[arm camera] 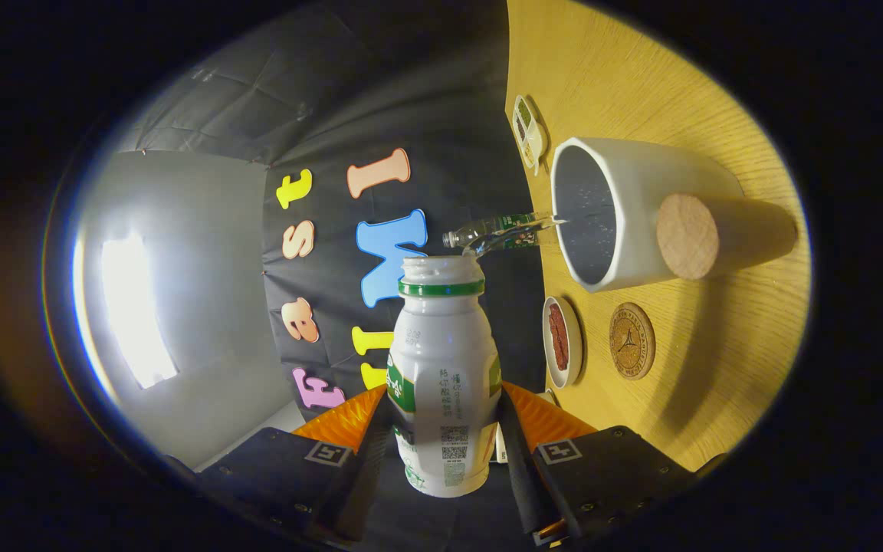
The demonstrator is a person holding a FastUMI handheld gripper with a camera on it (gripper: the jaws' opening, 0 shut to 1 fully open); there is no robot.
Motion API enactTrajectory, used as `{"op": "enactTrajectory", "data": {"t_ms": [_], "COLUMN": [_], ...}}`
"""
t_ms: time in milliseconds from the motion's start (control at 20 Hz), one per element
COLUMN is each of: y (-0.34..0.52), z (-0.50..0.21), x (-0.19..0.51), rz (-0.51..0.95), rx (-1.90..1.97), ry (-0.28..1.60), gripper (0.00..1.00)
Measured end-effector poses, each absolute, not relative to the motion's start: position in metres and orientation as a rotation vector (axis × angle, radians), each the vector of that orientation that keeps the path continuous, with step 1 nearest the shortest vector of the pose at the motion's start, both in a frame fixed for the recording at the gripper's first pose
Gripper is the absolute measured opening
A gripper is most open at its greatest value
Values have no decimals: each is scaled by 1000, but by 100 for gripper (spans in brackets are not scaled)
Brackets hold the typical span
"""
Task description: Take the bottle from table, then pour the juice into the cup, finally place the bottle on the coaster
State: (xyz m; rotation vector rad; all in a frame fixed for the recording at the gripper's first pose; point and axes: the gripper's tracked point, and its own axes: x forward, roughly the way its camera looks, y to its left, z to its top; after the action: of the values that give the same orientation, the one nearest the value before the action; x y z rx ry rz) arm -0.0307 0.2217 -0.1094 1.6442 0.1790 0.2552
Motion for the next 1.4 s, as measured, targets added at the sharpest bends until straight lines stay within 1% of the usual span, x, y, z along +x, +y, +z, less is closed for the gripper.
{"op": "enactTrajectory", "data": {"t_ms": [1400], "y": [230], "z": [-100], "x": [-34], "rz": [272], "rx": [1713], "ry": [173], "gripper": [73]}}
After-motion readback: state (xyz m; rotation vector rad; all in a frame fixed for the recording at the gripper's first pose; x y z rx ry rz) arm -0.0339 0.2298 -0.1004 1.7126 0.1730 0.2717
